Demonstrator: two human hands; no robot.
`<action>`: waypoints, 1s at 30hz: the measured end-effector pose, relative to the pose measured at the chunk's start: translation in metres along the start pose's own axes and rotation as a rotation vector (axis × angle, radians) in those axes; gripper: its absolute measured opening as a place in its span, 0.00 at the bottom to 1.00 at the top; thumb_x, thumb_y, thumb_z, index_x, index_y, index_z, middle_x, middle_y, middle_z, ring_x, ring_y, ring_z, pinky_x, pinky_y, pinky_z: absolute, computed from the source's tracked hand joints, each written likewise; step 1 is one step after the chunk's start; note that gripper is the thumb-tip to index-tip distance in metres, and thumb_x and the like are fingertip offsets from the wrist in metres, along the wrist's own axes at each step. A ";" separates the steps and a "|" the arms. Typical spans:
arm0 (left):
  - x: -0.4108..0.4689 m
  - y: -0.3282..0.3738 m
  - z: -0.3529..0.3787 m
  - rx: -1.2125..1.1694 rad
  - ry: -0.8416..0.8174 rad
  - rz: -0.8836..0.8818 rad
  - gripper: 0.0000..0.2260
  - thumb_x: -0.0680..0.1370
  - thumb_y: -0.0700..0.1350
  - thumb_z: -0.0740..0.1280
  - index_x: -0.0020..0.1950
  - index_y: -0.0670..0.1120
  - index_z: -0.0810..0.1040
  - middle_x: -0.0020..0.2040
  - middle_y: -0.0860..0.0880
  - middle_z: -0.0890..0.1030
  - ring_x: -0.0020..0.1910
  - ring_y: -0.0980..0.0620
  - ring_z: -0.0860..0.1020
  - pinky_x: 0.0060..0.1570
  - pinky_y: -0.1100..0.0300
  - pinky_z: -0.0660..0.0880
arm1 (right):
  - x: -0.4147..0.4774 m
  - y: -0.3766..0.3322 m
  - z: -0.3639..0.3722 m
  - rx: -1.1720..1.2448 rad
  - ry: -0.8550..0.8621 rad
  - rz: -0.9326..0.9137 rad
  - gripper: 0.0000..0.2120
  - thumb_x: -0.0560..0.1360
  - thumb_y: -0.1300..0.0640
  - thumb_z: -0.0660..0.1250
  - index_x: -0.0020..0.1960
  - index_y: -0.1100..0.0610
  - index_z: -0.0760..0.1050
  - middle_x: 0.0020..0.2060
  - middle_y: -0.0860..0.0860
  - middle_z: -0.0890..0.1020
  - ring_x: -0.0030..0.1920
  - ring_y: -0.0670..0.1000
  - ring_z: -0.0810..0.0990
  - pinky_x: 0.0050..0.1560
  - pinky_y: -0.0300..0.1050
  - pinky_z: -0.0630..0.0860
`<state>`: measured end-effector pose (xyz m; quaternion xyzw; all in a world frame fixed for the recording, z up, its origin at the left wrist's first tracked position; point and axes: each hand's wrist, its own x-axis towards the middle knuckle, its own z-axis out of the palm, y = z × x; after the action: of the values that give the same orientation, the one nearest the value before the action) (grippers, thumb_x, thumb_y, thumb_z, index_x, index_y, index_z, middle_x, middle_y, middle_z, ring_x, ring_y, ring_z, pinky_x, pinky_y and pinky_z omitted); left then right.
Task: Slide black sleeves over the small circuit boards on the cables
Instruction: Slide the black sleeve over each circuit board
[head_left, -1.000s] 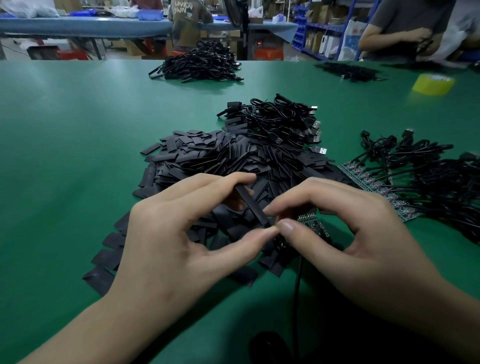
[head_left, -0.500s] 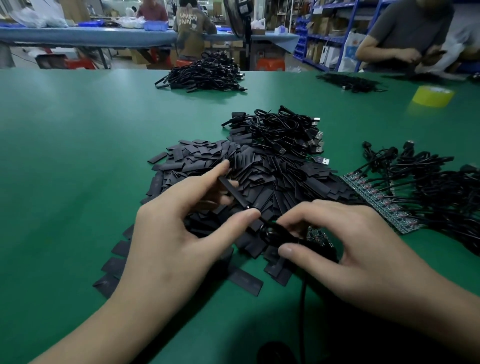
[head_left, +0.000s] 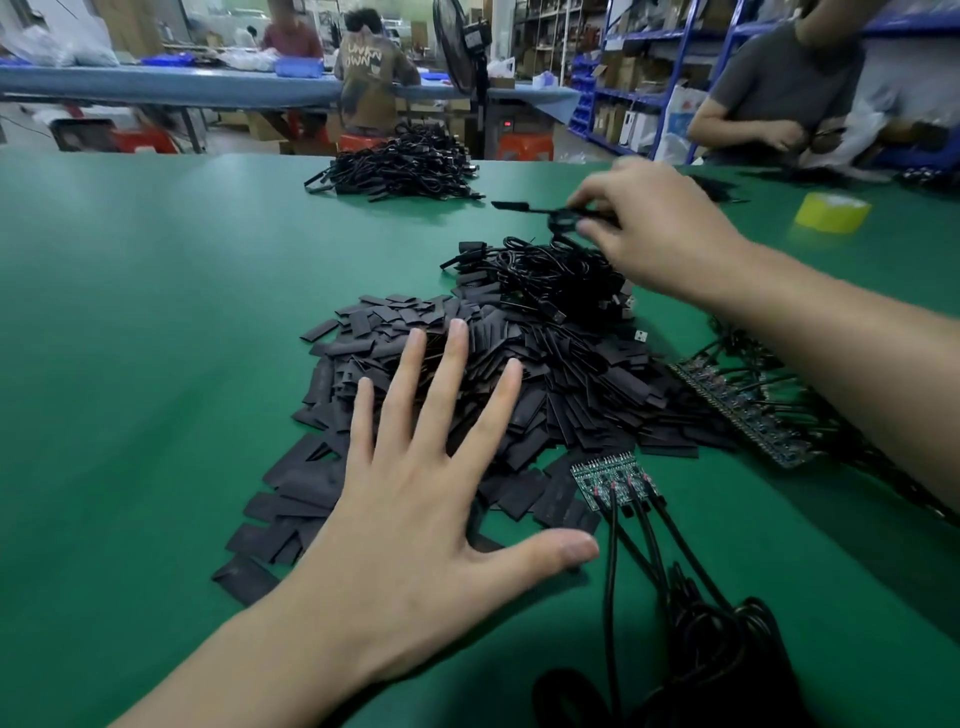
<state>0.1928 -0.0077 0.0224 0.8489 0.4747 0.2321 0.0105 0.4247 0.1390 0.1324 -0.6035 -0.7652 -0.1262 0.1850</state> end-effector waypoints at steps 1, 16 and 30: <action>-0.001 0.000 0.000 0.013 -0.012 0.001 0.44 0.72 0.81 0.42 0.82 0.59 0.42 0.82 0.52 0.34 0.80 0.48 0.33 0.76 0.33 0.46 | 0.017 -0.002 0.003 -0.039 -0.032 0.001 0.16 0.82 0.52 0.67 0.68 0.54 0.77 0.60 0.58 0.77 0.61 0.62 0.77 0.65 0.60 0.73; 0.002 0.004 -0.003 -0.049 0.035 0.018 0.44 0.73 0.79 0.44 0.81 0.54 0.59 0.83 0.52 0.47 0.82 0.51 0.42 0.77 0.37 0.48 | -0.105 -0.023 -0.015 0.123 -0.646 -0.315 0.18 0.71 0.35 0.70 0.57 0.40 0.82 0.49 0.36 0.78 0.51 0.37 0.77 0.56 0.40 0.76; 0.000 0.015 -0.013 -0.231 0.085 0.024 0.19 0.77 0.66 0.59 0.47 0.52 0.61 0.48 0.54 0.66 0.50 0.50 0.66 0.52 0.54 0.65 | -0.128 -0.019 -0.010 0.726 -0.534 -0.091 0.08 0.75 0.56 0.75 0.47 0.45 0.79 0.42 0.44 0.82 0.44 0.45 0.82 0.46 0.43 0.78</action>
<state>0.2000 -0.0183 0.0377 0.8371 0.4346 0.3212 0.0854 0.4338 0.0183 0.0860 -0.4767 -0.8067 0.3022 0.1751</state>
